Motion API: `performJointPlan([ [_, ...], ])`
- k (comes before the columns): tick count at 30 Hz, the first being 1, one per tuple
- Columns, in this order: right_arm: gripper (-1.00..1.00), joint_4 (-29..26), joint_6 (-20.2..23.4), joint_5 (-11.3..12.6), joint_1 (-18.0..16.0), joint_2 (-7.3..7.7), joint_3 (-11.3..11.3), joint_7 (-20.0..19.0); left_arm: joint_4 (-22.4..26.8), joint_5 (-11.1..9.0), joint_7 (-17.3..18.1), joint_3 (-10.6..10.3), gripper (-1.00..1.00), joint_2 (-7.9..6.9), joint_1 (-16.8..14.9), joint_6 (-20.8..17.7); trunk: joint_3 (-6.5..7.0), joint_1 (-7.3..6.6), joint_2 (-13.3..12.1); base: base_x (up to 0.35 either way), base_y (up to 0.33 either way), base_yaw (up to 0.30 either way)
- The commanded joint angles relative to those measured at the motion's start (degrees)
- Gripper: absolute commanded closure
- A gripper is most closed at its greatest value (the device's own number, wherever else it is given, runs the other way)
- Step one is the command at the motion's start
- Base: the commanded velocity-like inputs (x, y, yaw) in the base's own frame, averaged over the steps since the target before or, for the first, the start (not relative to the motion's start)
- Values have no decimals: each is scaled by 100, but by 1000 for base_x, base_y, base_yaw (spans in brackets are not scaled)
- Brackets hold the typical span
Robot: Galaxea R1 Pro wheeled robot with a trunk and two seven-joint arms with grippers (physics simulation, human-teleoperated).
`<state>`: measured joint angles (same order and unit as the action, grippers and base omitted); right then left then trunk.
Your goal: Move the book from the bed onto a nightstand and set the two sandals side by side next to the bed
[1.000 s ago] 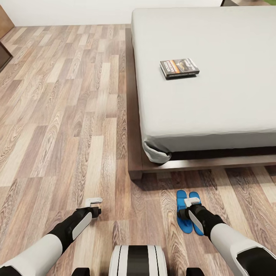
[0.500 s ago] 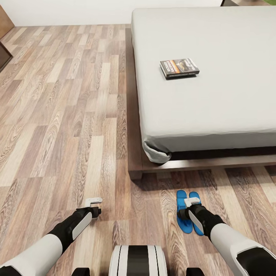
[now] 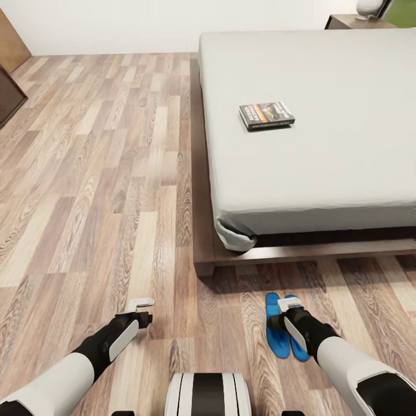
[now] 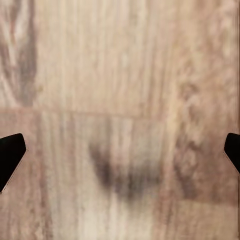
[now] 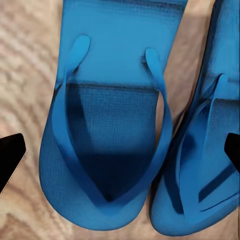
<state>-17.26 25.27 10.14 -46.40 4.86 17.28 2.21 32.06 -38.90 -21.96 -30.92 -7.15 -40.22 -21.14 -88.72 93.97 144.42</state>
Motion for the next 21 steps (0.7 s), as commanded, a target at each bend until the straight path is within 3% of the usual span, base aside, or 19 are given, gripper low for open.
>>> performJointPlan([
  [1,-100,-13,31,58,-1,6,48,22,13,-57,-54,-48,-100,-10,-4,-13,19,-3,0,0,0,0],
  [21,-100,-14,22,59,-1,6,46,-35,13,-57,-54,-20,-100,-9,-4,-13,462,-55,-27,0,0,0],
])
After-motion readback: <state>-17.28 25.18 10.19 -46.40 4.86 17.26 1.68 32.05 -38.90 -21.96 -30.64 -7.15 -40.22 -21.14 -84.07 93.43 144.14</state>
